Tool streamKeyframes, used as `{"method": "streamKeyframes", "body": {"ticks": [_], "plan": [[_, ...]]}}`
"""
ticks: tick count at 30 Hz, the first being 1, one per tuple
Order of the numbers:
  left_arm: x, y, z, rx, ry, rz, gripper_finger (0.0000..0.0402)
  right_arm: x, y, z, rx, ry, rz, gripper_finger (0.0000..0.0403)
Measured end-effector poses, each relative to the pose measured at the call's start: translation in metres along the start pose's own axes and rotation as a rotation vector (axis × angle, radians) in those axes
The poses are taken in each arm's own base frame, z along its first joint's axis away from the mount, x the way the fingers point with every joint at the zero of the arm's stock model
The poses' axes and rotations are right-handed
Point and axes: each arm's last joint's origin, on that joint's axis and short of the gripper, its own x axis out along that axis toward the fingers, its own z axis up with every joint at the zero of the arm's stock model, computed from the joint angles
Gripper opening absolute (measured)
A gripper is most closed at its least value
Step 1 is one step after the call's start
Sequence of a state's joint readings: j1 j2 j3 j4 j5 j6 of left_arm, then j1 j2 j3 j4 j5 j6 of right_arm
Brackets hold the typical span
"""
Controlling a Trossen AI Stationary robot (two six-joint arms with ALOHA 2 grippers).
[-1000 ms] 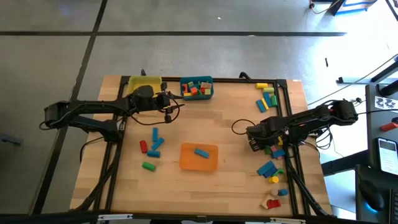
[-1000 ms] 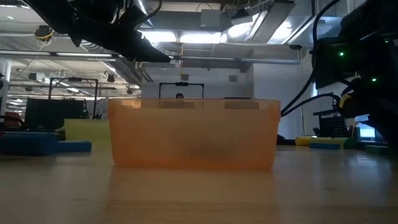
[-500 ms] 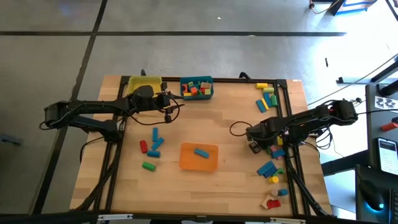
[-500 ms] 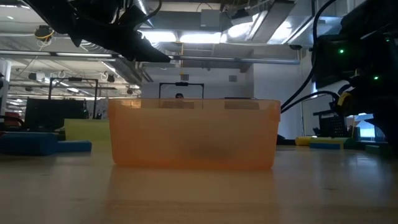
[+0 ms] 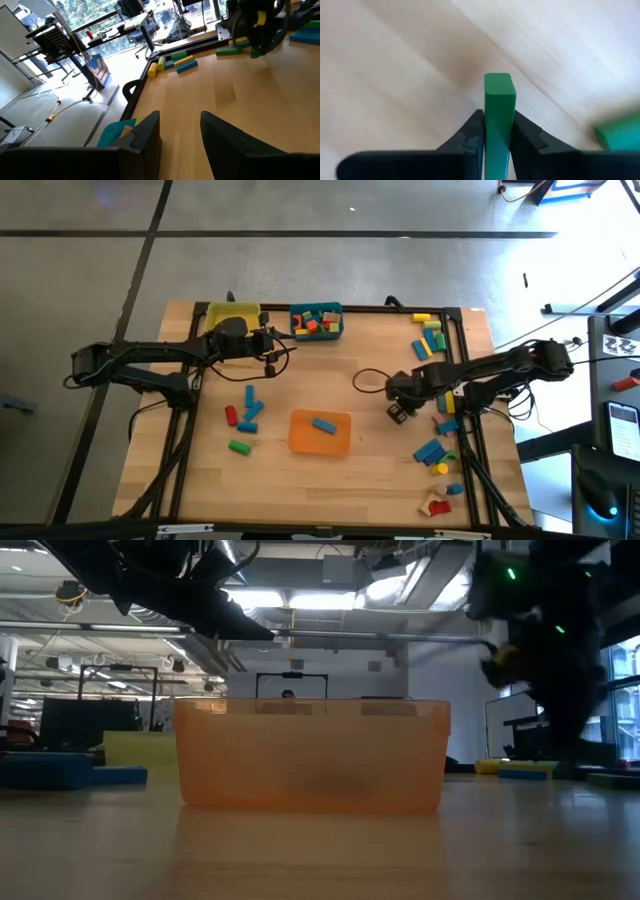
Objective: Sort blocks by size
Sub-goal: Put the green rectangular block into the orange bin
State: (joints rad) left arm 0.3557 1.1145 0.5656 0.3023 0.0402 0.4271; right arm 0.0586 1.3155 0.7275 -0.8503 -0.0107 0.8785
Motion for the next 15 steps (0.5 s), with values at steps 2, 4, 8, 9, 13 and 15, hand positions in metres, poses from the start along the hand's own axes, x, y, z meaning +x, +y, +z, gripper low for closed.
{"method": "streamKeyframes", "body": {"ticks": [2,4,8,9,13,15], "plan": [[0.000,0.000,0.000,0.000,-0.001,0.000,0.0127,-0.008,0.009,0.008,-0.046,-0.071,0.047,0.0065],[0.000,0.000,0.000,0.000,0.001,0.000,0.0127,-0.015,0.018,0.017,-0.106,-0.176,0.097,0.0073],[0.000,0.000,0.000,0.000,0.001,0.000,0.0127,-0.024,0.036,0.032,-0.241,-0.376,0.246,0.0077],[0.000,0.000,0.000,0.000,0.001,0.000,0.0127,-0.027,0.040,0.035,-0.274,-0.424,0.284,0.0075],[0.000,0.000,0.000,0.000,0.000,0.000,0.0127,-0.038,0.055,0.042,-0.390,-0.577,0.410,0.0068],[0.000,0.000,0.000,0.000,0.000,0.000,0.0127,-0.042,0.060,0.044,-0.436,-0.618,0.477,0.0071]]}}
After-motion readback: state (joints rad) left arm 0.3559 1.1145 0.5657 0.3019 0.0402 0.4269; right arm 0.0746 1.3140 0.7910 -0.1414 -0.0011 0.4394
